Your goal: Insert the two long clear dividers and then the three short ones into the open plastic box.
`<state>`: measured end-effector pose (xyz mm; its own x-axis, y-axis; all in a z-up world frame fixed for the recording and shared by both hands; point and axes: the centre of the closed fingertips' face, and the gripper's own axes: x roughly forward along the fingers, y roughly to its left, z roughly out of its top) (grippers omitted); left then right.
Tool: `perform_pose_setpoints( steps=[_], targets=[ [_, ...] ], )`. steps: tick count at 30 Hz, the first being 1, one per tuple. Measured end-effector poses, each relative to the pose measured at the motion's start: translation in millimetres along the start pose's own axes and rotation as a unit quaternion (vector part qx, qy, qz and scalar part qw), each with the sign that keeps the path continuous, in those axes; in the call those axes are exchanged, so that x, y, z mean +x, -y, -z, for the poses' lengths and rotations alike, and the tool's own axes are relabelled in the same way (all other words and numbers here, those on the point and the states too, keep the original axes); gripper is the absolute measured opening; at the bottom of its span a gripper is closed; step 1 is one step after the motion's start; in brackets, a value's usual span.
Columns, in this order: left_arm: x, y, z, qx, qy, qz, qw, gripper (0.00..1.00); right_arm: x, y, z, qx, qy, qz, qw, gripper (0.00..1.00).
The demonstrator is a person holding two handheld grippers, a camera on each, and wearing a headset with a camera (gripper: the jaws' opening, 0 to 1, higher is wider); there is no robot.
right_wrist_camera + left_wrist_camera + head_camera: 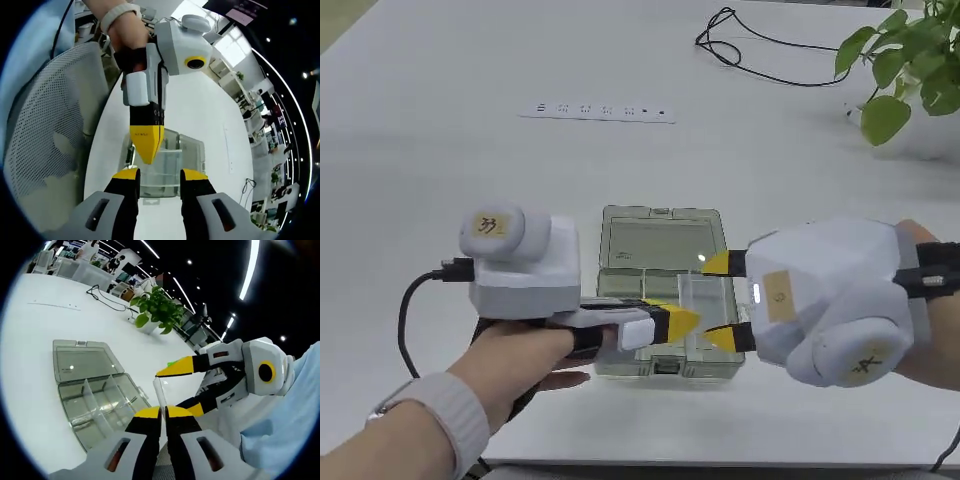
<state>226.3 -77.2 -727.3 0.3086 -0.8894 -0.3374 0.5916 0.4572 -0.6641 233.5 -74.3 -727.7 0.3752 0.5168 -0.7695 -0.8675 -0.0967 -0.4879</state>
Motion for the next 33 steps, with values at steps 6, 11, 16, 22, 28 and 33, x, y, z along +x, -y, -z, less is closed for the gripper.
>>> perform_pose_setpoints(
  steps=[6, 11, 16, 22, 28, 33],
  targets=[
    [-0.8, 3.3, 2.1, 0.000, 0.001, 0.005, 1.0000, 0.00, -1.4, -1.7, -0.7, -0.002, 0.006, -0.008, 1.0000, 0.34],
    [-6.1, 3.5, -0.8, 0.031, -0.004, 0.009, 0.9995, 0.00, -5.4, -0.7, -3.4, 0.035, 0.024, -0.026, 0.9988, 0.39],
    [-12.1, 8.3, 0.5, 0.069, -0.009, 0.025, 0.9973, 0.00, -17.1, 8.5, -8.3, 0.107, 0.061, -0.071, 0.9899, 0.38],
    [-17.9, 14.9, 5.4, 0.158, -0.015, 0.046, 0.9863, 0.00, -33.5, 16.2, -11.1, 0.180, 0.085, -0.144, 0.9694, 0.34],
    [-20.0, 21.3, 10.3, 0.205, -0.014, 0.060, 0.9769, 0.00, -36.5, 10.7, -7.8, 0.181, 0.077, -0.215, 0.9565, 0.27],
    [-21.0, 22.9, 14.9, 0.225, -0.019, 0.065, 0.9720, 0.00, -36.3, -0.2, -14.7, 0.170, 0.065, -0.255, 0.9497, 0.18]
  ],
)
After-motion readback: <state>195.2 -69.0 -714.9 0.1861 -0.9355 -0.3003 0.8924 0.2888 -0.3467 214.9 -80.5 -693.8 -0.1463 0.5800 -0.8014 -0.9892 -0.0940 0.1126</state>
